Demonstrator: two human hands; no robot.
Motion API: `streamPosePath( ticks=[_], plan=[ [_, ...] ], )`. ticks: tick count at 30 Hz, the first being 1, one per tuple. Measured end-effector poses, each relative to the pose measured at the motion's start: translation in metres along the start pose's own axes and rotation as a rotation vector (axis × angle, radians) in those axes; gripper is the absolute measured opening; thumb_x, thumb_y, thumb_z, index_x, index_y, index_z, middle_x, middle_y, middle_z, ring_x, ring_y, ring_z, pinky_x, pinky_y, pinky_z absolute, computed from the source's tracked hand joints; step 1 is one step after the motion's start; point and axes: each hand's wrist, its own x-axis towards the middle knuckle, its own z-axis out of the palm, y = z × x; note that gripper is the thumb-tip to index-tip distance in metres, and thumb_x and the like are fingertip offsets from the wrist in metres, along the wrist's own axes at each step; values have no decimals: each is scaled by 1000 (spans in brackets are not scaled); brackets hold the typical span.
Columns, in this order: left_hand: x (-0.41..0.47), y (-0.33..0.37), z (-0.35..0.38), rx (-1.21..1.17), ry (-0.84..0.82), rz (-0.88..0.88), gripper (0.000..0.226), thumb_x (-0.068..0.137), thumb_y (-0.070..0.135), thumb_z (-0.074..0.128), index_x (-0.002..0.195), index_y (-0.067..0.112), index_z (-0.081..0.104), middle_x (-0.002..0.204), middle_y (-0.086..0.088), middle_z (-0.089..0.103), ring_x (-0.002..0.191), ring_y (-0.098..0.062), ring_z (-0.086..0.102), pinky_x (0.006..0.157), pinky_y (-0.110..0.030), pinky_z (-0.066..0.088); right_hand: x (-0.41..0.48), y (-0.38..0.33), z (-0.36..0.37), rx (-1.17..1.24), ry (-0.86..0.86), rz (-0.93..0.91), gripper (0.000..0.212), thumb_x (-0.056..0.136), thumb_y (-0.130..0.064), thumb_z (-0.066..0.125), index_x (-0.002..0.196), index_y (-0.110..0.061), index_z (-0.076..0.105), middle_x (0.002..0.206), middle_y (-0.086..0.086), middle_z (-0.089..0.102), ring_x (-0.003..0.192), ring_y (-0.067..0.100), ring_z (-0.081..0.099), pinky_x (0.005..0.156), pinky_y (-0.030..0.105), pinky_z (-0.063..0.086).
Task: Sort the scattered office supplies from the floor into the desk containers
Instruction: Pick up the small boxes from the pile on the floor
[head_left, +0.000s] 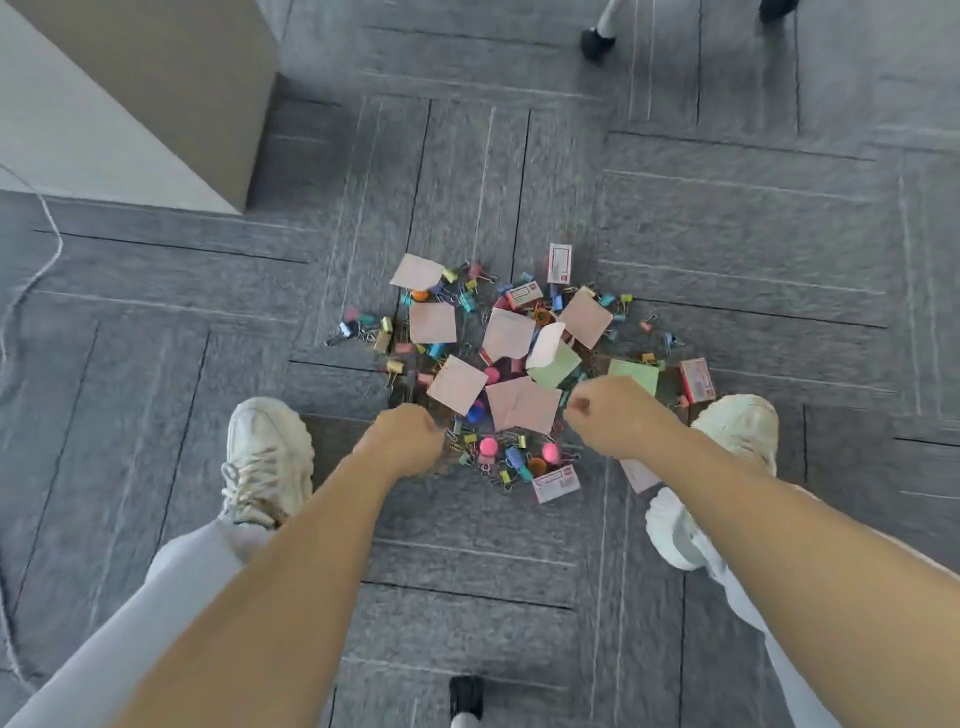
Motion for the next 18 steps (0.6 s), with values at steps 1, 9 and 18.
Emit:
streamPosePath(
  ticks=[1,9,18],
  plan=[
    [18,-4,3,-25,56,0,23,89,24,51,89,9,69,91,-11,70,81,-27,65,70,-31,52,17,1,9,4,-8,5,25,97,-31,47,92,-15,66,95,10,68,85,28,63,77,38,54],
    [124,-38,37,-45,299,-115,30,92,12,53,121,6,57,124,-19,50,107,-38,55,85,-46,50,96,18,76,2,-66,49,16,96,-28,49,104,-24,63,109,7,68,90,27,62,80,39,54],
    [157,-51,54,-147,350,-162,34,73,27,68,96,5,56,100,-15,61,92,-35,59,77,-44,53,131,-5,121,-222,63,-35,66,87,-19,68,140,-26,29,141,8,26,99,31,60,66,42,48]
  ],
)
